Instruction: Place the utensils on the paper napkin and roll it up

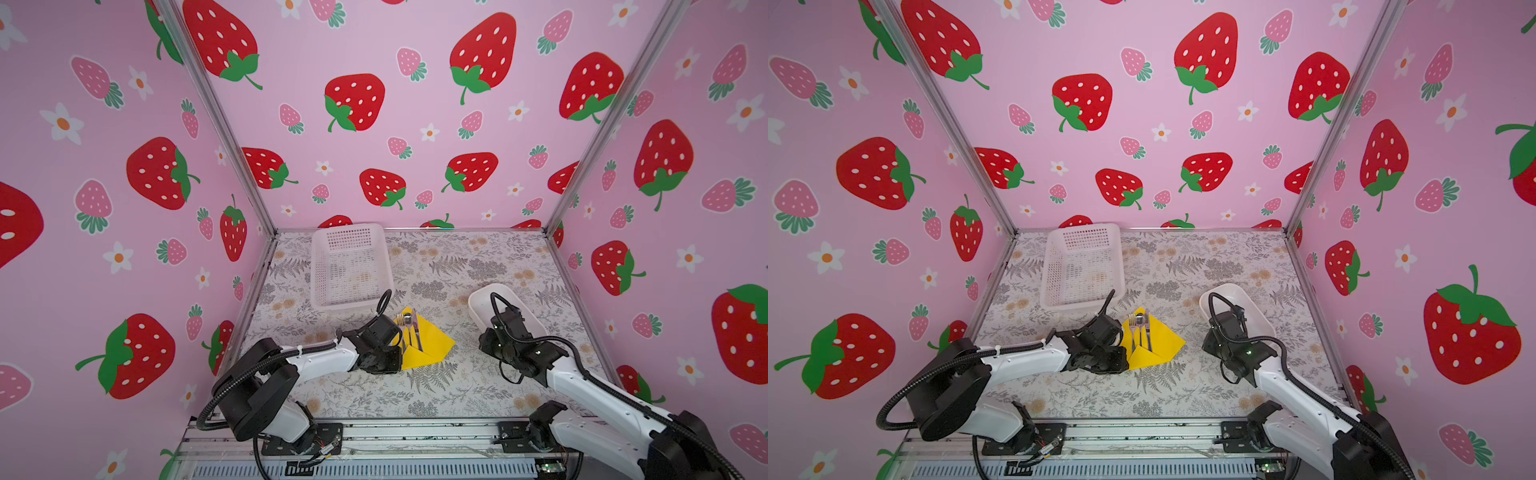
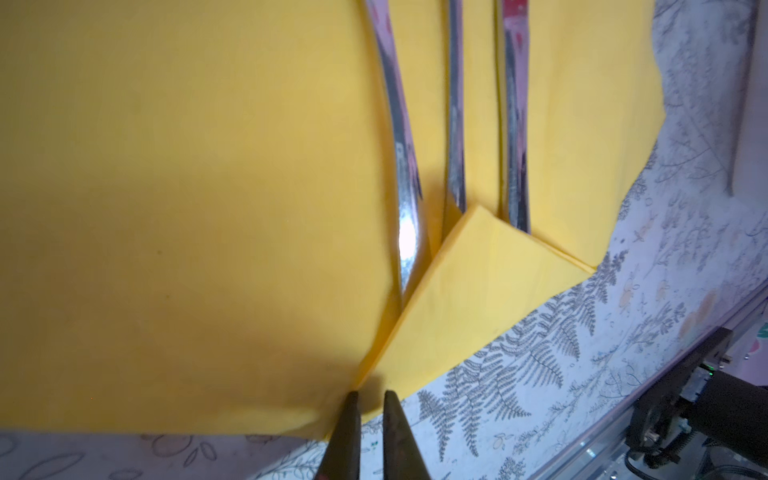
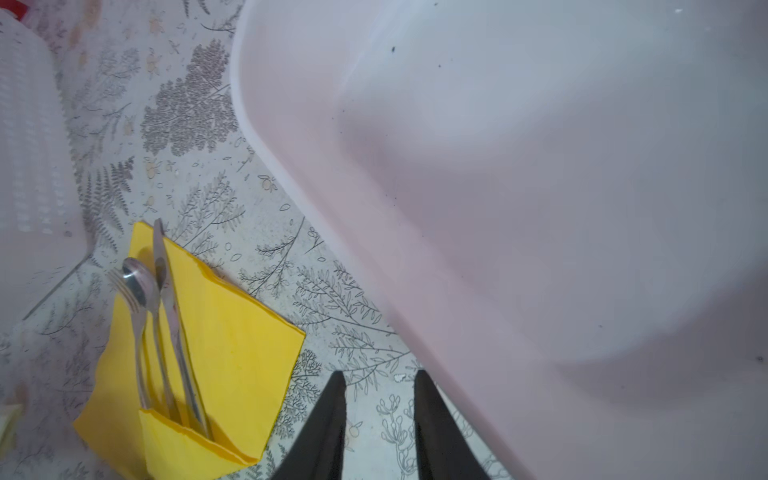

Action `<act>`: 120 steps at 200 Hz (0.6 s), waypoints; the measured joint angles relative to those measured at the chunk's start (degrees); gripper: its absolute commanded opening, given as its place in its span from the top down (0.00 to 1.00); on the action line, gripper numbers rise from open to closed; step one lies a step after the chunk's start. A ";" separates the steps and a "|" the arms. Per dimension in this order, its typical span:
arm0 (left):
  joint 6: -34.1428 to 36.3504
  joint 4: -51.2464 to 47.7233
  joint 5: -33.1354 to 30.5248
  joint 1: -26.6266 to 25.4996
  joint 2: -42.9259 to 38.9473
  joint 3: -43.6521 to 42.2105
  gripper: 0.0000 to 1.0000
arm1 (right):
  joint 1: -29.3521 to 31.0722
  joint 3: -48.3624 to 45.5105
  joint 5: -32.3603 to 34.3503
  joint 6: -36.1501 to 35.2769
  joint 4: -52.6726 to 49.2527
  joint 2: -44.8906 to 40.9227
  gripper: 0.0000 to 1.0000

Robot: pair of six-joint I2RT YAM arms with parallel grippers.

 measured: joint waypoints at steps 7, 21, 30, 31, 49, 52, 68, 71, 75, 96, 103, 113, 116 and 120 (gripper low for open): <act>0.00 -0.02 0.00 0.00 0.00 0.00 0.85 | 0.04 -0.81 -1.97 -0.26 1.53 -0.87 0.72; 0.00 0.00 0.00 0.00 0.00 0.00 0.85 | 0.98 -3.56 -7.19 -0.31 7.78 -1.62 0.76; 0.00 -0.02 0.00 0.00 0.00 0.00 0.85 | 2.91 -4.81 -10.23 -0.22 11.39 -0.42 0.79; 0.00 0.00 0.00 0.00 0.00 0.00 0.85 | 3.28 -4.90 -10.49 -0.24 11.82 -0.07 0.79; 0.00 0.00 0.00 0.00 0.00 0.00 0.85 | 8.81 -3.96 -13.92 -0.68 16.11 5.97 0.85; 0.00 0.00 0.00 0.00 0.00 0.00 0.85 | 10.14 -3.41 -14.36 -0.81 16.48 7.54 0.85; 0.00 0.00 0.00 0.00 0.00 0.00 0.85 | 14.80 0.33 -15.63 -1.46 18.36 14.64 0.88; -0.02 0.00 0.00 0.00 0.00 0.00 0.85 | 15.50 0.92 -15.80 -1.57 18.62 15.85 0.89; -0.02 0.00 0.00 0.00 0.00 0.00 0.85 | 16.24 1.68 -15.87 -1.75 19.06 17.11 0.89; -0.04 0.00 0.00 0.00 0.00 0.00 0.85 | 18.82 5.29 -16.26 -2.38 20.55 22.86 0.89; -0.04 0.00 0.00 0.00 0.00 0.00 0.85 | 19.17 6.10 -16.17 -2.47 20.59 24.20 0.89; -0.07 0.00 0.00 0.00 0.00 0.00 0.85 | 19.23 6.64 -15.87 -2.54 20.41 25.20 0.89; -0.09 0.00 0.00 0.00 0.00 0.00 0.85 | 19.26 6.80 -15.65 -2.58 20.31 25.49 0.89; -0.09 -0.02 0.00 0.00 0.00 0.00 0.85 | 19.26 6.93 -15.56 -2.58 20.13 25.73 0.89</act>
